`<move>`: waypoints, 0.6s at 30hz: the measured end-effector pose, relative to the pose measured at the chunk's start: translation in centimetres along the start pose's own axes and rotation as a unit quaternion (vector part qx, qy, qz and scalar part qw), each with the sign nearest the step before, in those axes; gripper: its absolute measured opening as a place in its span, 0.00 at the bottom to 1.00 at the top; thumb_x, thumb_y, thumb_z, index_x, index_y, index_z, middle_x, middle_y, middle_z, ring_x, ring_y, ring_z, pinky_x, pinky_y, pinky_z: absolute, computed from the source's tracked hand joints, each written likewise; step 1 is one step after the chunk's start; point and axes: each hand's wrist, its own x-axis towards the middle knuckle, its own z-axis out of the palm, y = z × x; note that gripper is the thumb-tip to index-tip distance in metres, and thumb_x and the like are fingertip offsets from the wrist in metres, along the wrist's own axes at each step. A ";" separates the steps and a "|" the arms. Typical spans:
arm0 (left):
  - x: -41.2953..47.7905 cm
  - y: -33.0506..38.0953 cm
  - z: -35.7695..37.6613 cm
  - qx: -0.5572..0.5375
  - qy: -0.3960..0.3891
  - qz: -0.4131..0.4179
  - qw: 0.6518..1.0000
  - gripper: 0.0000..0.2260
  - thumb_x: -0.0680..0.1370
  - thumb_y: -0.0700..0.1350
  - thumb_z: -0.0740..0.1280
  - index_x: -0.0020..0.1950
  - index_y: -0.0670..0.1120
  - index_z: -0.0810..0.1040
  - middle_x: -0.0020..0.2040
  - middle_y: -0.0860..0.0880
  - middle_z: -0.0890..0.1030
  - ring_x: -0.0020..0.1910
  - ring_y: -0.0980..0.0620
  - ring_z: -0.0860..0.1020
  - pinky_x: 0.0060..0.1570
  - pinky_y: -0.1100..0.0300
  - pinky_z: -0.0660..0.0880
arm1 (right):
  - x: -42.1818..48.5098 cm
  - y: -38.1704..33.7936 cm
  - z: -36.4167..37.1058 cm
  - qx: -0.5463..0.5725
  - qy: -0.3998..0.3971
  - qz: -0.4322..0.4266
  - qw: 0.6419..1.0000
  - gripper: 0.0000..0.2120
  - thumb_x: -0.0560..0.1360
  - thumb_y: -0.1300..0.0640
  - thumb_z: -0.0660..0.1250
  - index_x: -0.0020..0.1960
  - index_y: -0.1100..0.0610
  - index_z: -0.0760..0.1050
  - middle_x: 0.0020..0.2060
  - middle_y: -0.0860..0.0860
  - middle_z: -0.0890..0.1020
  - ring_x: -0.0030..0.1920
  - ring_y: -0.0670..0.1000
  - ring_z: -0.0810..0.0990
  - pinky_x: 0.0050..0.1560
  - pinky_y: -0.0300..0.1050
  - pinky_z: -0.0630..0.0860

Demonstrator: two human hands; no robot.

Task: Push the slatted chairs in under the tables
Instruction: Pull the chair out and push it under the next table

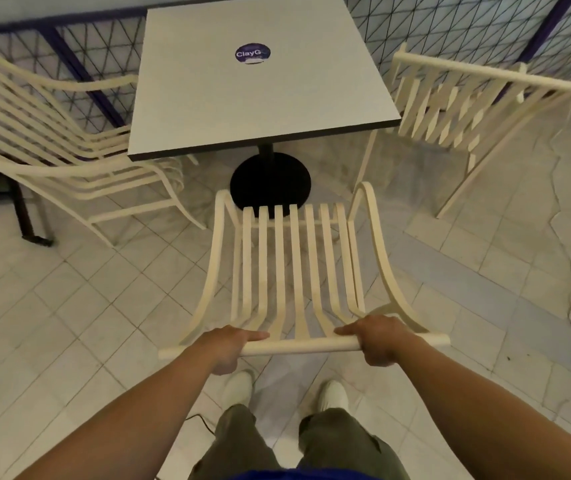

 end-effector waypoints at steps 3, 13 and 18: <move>0.0 0.9 0.4 -0.019 -0.006 -0.012 1.000 0.39 0.79 0.34 0.62 0.78 0.70 0.54 0.61 0.47 0.75 0.47 0.49 0.75 0.45 0.58 0.73 | 0.3 1.0 -0.6 -0.022 -0.008 -0.015 1.000 0.35 0.75 0.59 0.67 0.75 0.35 0.60 0.60 0.49 0.77 0.54 0.52 0.78 0.58 0.50 0.77; -0.3 1.6 0.3 -0.052 -0.006 -0.005 0.999 0.37 0.78 0.36 0.61 0.78 0.70 0.55 0.63 0.48 0.75 0.47 0.49 0.75 0.46 0.56 0.76 | 0.2 1.8 -0.9 -0.036 0.015 -0.006 0.999 0.33 0.75 0.57 0.67 0.75 0.36 0.61 0.63 0.49 0.76 0.58 0.53 0.77 0.59 0.49 0.75; -0.1 0.9 0.5 -0.057 -0.005 0.025 0.998 0.36 0.77 0.43 0.65 0.77 0.70 0.55 0.65 0.50 0.74 0.56 0.48 0.77 0.53 0.54 0.77 | 0.2 1.9 -0.3 0.019 0.020 0.037 0.999 0.32 0.74 0.56 0.68 0.73 0.36 0.64 0.63 0.47 0.77 0.57 0.51 0.78 0.60 0.50 0.76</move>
